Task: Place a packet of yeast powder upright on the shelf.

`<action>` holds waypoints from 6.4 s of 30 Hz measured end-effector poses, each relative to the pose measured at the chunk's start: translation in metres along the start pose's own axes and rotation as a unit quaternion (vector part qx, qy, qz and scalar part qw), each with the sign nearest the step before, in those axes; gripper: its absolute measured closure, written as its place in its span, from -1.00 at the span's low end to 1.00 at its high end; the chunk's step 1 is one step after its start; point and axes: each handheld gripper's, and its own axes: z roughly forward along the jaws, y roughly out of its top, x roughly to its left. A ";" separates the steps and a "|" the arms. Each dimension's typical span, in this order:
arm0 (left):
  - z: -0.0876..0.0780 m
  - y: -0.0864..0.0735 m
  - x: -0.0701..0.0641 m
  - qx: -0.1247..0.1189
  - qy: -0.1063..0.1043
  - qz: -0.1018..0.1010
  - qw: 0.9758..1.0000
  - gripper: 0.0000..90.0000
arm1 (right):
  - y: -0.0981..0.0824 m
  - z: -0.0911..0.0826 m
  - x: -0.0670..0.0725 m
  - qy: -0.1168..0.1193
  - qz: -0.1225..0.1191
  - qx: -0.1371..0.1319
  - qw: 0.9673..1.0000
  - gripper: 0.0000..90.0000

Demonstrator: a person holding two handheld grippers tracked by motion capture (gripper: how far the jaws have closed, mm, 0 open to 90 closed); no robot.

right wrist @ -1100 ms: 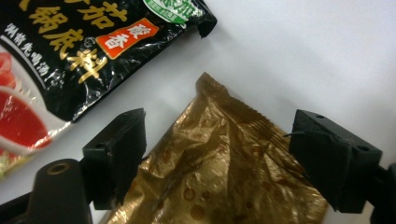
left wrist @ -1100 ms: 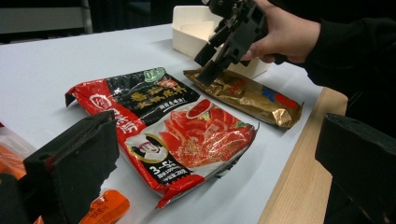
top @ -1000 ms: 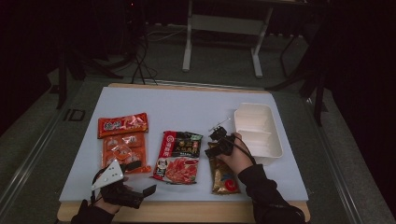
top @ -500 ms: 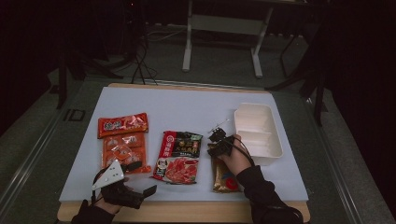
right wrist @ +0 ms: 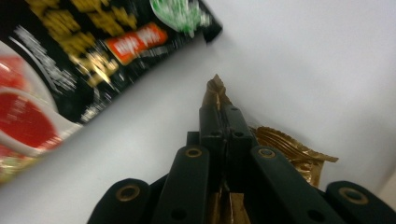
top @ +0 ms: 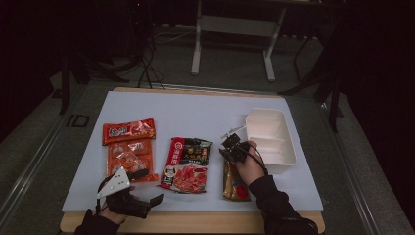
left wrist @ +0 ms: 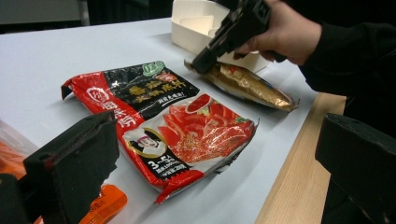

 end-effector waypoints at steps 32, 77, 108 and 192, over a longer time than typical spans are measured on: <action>0.001 0.000 0.001 0.003 0.002 -0.002 1.000 -1.00 | 0.043 -0.106 -0.011 -0.022 -0.016 -0.190 0.981 1.00; 0.001 -0.002 0.003 0.003 0.001 -0.013 1.000 -1.00 | 0.066 -0.143 -0.133 -0.215 -0.023 -0.246 0.945 1.00; 0.000 -0.004 0.004 0.007 0.007 -0.021 1.000 -1.00 | 0.071 -0.117 -0.183 -0.256 -0.020 -0.286 0.923 1.00; 0.001 -0.003 0.000 0.008 0.004 -0.017 1.000 -1.00 | 0.041 -0.073 -0.171 -0.170 -0.049 -0.227 0.958 0.96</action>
